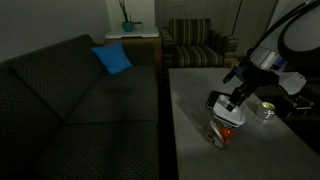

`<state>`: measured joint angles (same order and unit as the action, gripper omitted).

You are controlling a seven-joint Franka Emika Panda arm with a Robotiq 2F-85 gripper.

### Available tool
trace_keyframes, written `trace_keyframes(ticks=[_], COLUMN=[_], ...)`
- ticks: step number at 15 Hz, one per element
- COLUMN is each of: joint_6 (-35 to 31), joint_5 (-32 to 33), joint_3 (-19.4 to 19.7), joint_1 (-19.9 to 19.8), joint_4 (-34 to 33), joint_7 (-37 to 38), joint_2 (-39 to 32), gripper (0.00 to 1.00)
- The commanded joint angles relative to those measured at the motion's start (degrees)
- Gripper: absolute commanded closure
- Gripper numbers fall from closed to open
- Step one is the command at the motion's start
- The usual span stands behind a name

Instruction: Place the lid on the container and push the button

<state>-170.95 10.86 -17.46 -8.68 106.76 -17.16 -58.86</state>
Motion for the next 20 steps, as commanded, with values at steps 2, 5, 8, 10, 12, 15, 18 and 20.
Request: trace_keyframes(ticks=[2,5,8,10,12,15,18,20], joint_6=[0.7,-1.7,-5.6,-8.1,-9.6,-8.2,-8.4,-9.3], joint_5=[0.2,0.9,1.4,1.5,1.3,1.0,1.1,1.3], joint_3=[6.5,9.8,12.5,14.3,15.1,14.3,14.5,14.6], joint_1=[7.1,11.2,13.9,15.5,16.5,15.8,15.8,15.4], joint_4=[-1.9,-3.5,-3.4,-3.7,-3.6,-3.8,-3.2,-2.4], joint_7=[1.5,2.7,3.3,3.5,3.7,3.6,3.6,3.4], joint_2=[-1.2,-3.3,-3.7,-5.0,-4.9,-5.3,-4.5,-3.3], gripper=[0.71,0.71,0.71,0.71,0.71,0.71,0.2,0.07])
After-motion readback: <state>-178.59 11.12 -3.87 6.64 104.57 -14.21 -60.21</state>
